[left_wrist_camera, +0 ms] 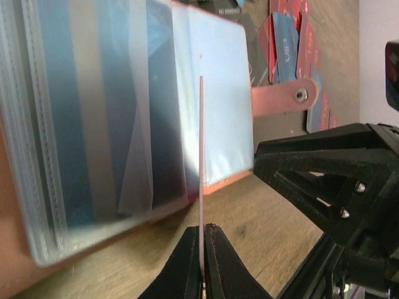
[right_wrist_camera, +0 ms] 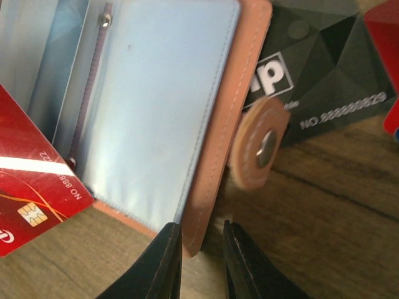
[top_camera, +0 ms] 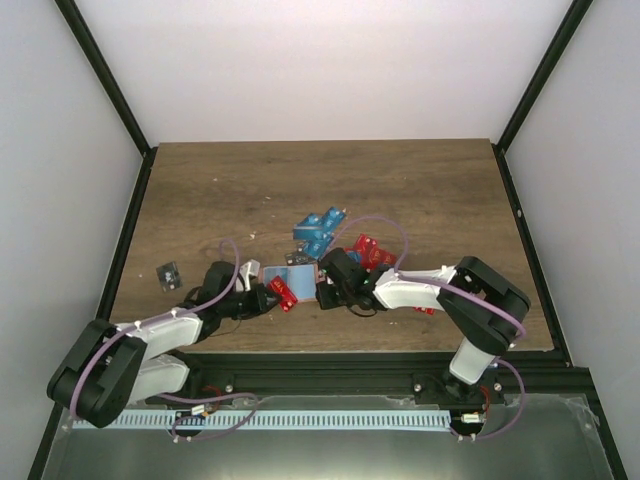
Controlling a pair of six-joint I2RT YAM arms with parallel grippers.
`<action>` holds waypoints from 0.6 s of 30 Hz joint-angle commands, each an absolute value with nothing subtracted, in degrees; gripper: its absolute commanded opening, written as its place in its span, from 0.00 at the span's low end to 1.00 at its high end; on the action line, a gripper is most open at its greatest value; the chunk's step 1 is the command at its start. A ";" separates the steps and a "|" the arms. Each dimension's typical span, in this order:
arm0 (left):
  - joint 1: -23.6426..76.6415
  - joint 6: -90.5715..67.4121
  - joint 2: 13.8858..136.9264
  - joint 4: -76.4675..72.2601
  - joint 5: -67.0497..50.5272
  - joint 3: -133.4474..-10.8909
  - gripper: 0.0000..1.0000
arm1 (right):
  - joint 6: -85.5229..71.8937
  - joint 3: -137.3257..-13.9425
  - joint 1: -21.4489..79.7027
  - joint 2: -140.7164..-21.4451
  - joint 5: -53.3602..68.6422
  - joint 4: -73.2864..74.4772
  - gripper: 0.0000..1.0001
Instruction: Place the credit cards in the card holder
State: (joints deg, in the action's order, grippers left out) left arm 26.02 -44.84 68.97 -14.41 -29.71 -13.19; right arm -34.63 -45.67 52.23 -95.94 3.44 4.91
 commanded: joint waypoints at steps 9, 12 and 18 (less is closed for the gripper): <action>26.22 -42.63 68.09 -12.12 -28.21 -12.99 0.04 | -37.01 -44.75 54.13 -96.98 3.43 7.74 0.21; 26.29 -42.27 65.13 -8.53 -24.99 -13.92 0.04 | -37.00 -44.53 54.14 -96.79 2.72 8.46 0.21; 26.19 -40.26 60.97 -2.21 -21.68 -17.09 0.04 | -36.76 -44.90 54.07 -97.39 1.67 9.21 0.21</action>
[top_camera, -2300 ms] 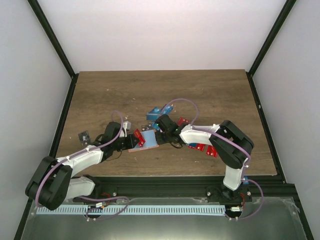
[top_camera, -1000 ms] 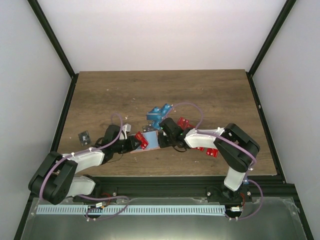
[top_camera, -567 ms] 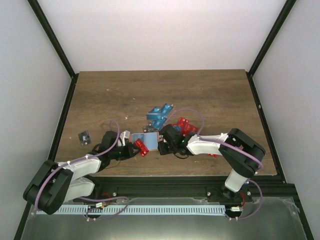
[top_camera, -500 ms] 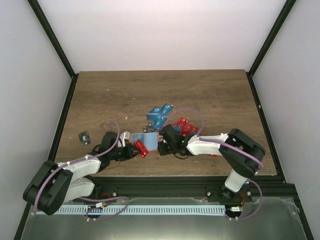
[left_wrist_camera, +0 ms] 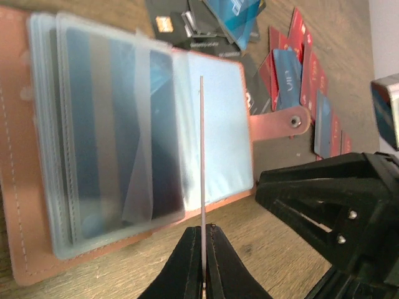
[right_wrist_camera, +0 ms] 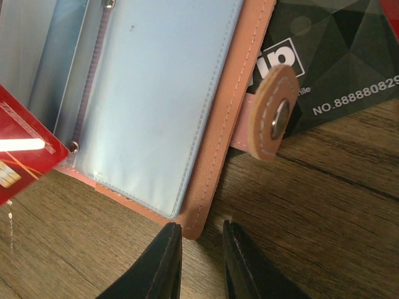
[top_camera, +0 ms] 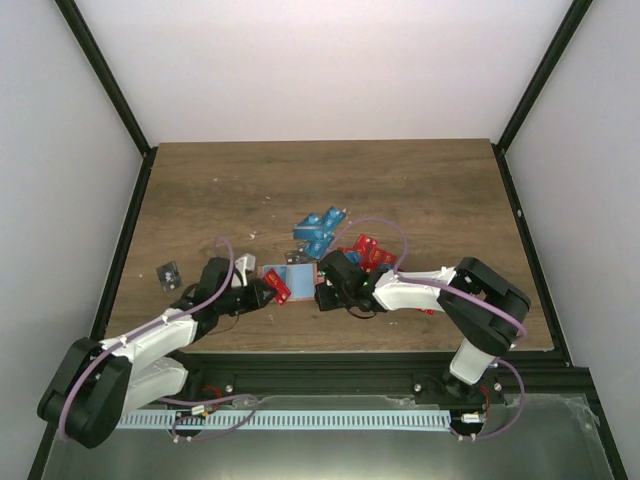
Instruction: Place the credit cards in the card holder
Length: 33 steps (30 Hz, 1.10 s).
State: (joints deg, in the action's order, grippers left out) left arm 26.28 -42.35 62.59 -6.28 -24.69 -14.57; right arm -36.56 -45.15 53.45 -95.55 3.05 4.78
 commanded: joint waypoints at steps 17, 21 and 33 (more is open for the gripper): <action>26.05 -40.25 70.35 -9.77 -23.96 -18.66 0.04 | -36.21 -45.50 54.06 -98.58 1.32 9.71 0.21; 26.03 -40.25 71.29 -10.84 -24.32 -18.54 0.04 | -36.12 -45.68 54.13 -98.99 1.49 9.67 0.21; 26.10 -40.44 72.61 -13.64 -25.12 -18.72 0.04 | -35.95 -45.98 54.10 -99.93 1.93 9.51 0.21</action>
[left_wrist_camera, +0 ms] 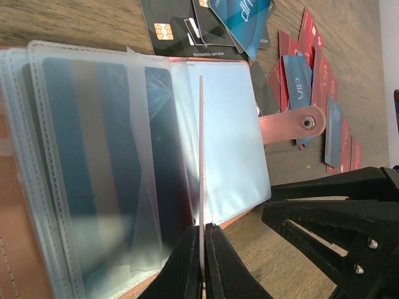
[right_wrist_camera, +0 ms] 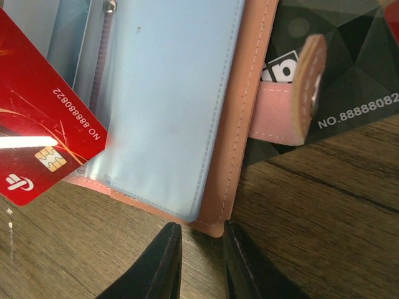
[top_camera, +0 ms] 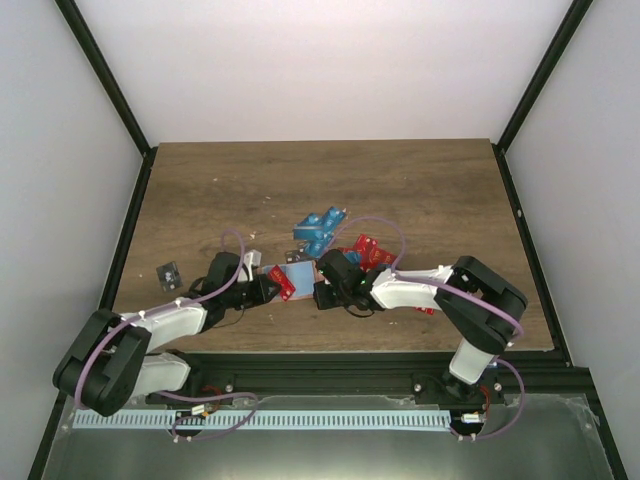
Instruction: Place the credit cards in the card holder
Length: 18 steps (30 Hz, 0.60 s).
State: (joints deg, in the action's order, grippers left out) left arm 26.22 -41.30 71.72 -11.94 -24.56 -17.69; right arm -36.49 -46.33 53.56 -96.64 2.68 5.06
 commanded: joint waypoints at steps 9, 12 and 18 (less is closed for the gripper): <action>26.09 -41.19 75.09 -17.00 -26.73 -18.33 0.04 | -35.95 -46.15 54.12 -100.49 1.85 9.53 0.21; 25.96 -41.57 75.32 -17.72 -27.25 -18.37 0.04 | -36.03 -46.11 54.12 -100.55 1.93 9.53 0.21; 26.02 -42.07 74.14 -17.79 -27.86 -18.45 0.04 | -36.12 -45.91 54.14 -100.37 1.76 9.56 0.21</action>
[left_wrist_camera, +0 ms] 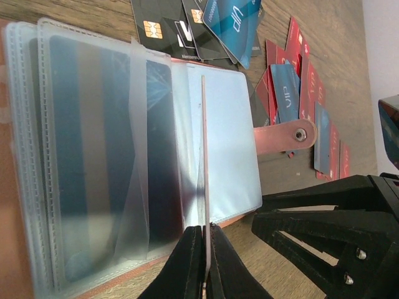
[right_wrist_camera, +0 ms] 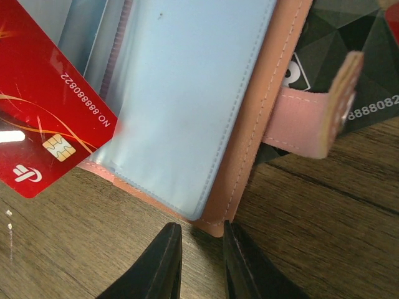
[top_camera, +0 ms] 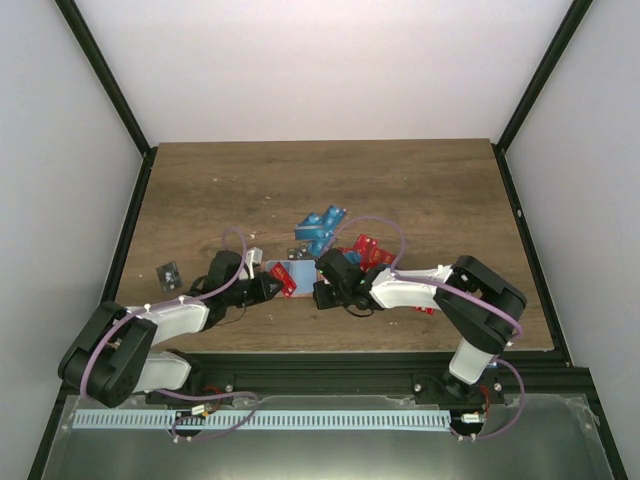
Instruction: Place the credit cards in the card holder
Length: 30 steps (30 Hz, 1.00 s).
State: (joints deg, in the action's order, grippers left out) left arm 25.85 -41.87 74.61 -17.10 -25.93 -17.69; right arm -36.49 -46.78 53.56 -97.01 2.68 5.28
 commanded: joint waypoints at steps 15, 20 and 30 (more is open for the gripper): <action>26.02 -40.26 74.81 -16.60 -27.57 -18.83 0.04 | -36.12 -46.31 54.14 -100.71 1.50 9.93 0.21; 25.91 -39.18 78.81 -17.58 -28.82 -20.00 0.04 | -36.11 -46.26 54.12 -100.80 1.41 9.93 0.21; 24.63 -34.77 84.81 -13.73 -31.69 -24.26 0.04 | -34.90 -45.92 54.10 -100.65 1.06 9.93 0.21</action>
State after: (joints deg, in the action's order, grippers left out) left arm 25.23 -38.72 82.91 -17.52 -30.09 -22.24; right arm -36.23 -47.16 53.58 -97.65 2.37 4.49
